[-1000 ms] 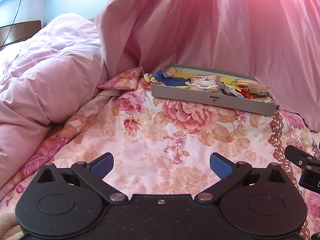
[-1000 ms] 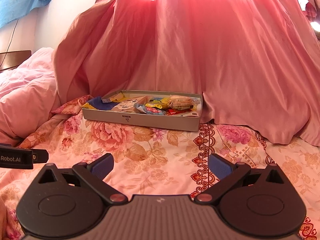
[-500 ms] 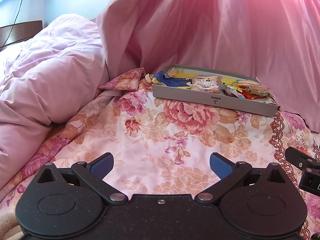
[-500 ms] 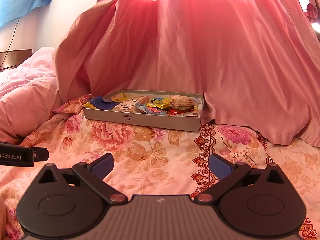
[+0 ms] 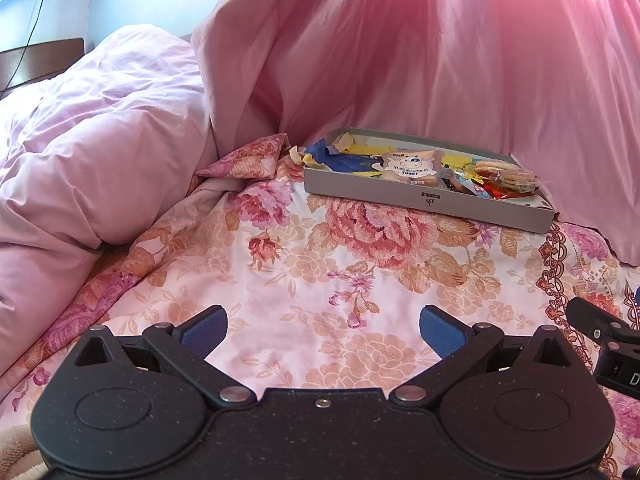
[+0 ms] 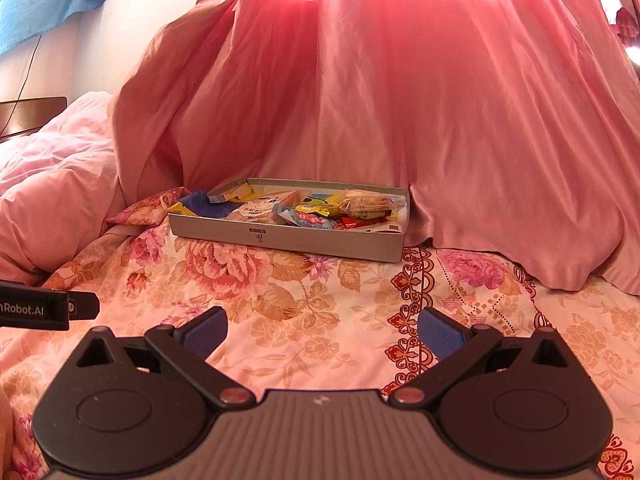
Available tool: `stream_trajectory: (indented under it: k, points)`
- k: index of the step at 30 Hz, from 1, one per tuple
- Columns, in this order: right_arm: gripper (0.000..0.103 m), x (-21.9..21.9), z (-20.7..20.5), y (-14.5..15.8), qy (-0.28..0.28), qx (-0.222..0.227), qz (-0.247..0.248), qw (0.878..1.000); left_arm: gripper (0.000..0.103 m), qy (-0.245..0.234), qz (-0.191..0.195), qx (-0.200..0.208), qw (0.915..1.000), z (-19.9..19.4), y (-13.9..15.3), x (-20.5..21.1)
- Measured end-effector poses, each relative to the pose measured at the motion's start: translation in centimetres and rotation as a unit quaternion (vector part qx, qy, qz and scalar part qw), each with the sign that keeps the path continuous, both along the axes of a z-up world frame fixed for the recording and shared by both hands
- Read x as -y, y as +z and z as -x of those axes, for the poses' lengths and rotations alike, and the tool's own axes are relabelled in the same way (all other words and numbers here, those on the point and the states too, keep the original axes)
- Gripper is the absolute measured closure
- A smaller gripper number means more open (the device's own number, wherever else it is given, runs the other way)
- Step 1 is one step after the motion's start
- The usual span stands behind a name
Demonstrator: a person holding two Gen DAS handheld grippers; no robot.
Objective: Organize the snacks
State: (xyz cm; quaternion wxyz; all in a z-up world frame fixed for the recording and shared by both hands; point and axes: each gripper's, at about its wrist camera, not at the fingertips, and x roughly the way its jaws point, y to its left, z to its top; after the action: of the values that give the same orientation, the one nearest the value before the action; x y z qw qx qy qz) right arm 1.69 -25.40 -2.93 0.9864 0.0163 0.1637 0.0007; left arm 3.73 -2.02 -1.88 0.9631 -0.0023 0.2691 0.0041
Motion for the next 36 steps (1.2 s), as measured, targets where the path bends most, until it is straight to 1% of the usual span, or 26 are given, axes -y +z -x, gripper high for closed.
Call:
stream_trajectory:
  k: [1,3,5,9,16,36]
  points:
    - [0.0,0.0,0.0,0.0,0.0,0.0,0.0,1.0,0.002,0.002,-0.001,-0.009,1.0,-0.12,0.11,-0.01]
    - [0.0,-0.03,-0.02,0.0,0.0,0.0,0.0,1.0,0.002,0.001,-0.008,-0.015,0.9999,-0.19,0.17,0.02]
    - [0.0,-0.03,-0.02,0.02,-0.001,0.0,0.0,1.0,0.002,0.004,-0.011,-0.015,0.9998,-0.16,0.22,0.01]
    - [0.0,-0.15,0.01,0.0,0.001,0.0,0.001,1.0,0.002,0.004,0.007,-0.016,0.9998,-0.07,0.35,-0.24]
    - [0.0,-0.18,0.03,0.04,0.0,-0.001,0.002,1.0,0.002,0.006,-0.006,-0.015,0.9998,-0.1,0.29,0.13]
    - [0.0,-0.44,0.09,0.02,0.001,-0.002,0.002,1.0,0.002,0.006,-0.007,-0.017,0.9998,-0.12,0.18,0.02]
